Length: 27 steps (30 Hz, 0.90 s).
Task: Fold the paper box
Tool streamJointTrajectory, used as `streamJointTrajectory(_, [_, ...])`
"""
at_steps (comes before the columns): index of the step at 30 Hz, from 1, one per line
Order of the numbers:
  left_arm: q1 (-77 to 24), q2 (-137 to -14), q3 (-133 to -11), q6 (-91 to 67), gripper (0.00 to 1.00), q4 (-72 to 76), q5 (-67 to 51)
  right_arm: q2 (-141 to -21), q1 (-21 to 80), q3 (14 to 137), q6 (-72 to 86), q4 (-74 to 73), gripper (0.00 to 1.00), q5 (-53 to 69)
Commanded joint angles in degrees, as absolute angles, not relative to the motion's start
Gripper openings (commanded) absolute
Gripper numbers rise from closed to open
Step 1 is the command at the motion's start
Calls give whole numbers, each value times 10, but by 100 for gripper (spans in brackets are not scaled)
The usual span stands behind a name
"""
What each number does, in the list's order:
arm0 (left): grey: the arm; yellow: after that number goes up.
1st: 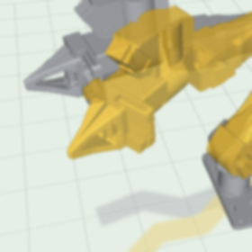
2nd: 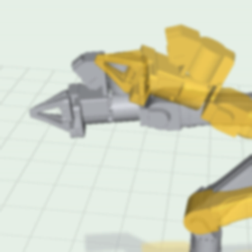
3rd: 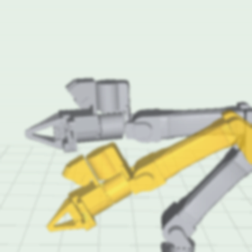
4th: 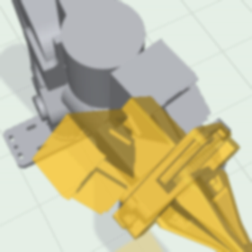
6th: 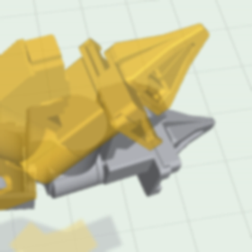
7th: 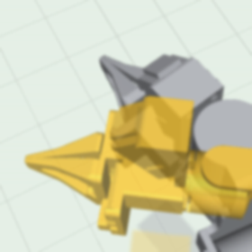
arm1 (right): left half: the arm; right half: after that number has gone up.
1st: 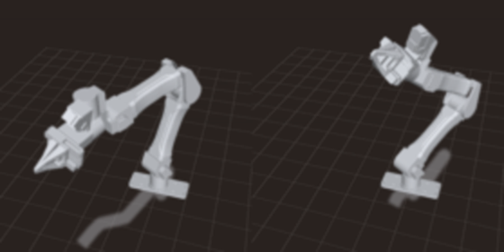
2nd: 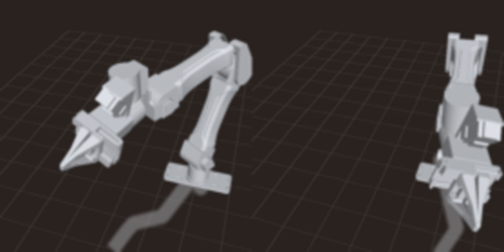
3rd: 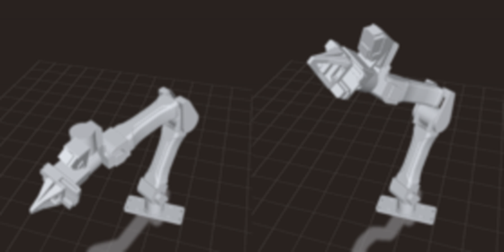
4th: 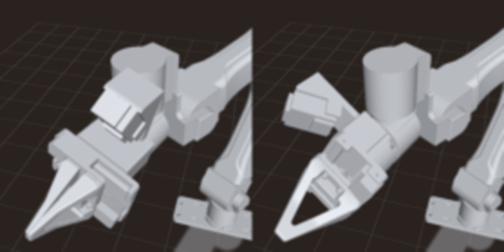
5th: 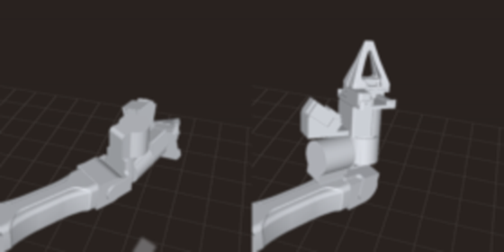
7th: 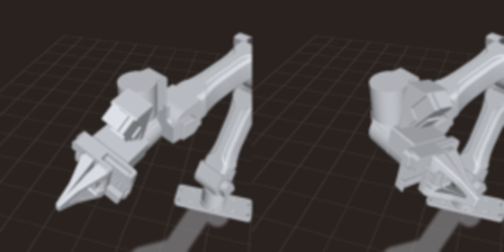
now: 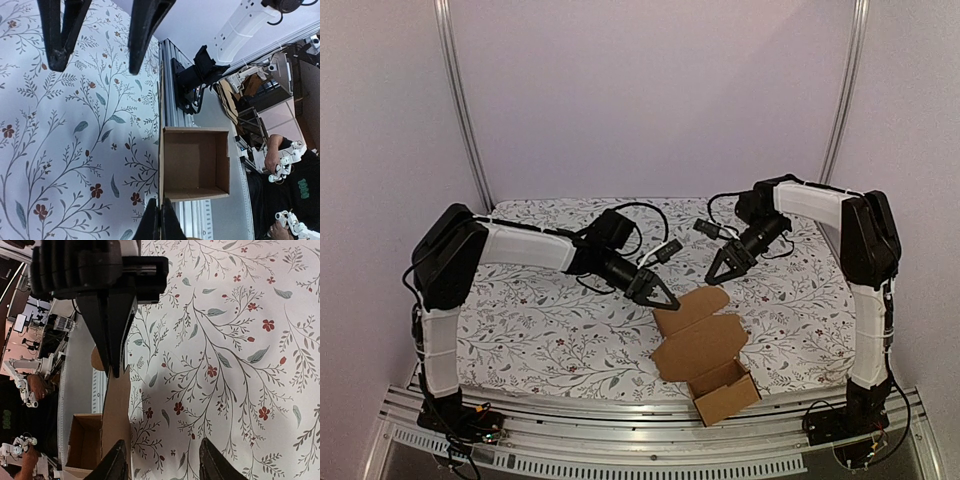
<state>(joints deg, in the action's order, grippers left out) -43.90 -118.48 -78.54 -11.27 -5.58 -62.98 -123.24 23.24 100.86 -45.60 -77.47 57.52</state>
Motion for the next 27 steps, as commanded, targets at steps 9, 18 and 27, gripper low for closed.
streamJointTrajectory(9, [-418, -1191, -791, -129, 0, -46, -606, -1240, 234, 1000, -583, -1032, 52, 617])
streamJointTrajectory(18, [-409, -1194, -791, -146, 0, -28, -593, -1237, 248, 990, -584, -1033, 56, 621])
streamJointTrajectory(27, [-404, -1198, -790, -144, 0, -37, -585, -1236, 264, 988, -573, -1033, 57, 630])
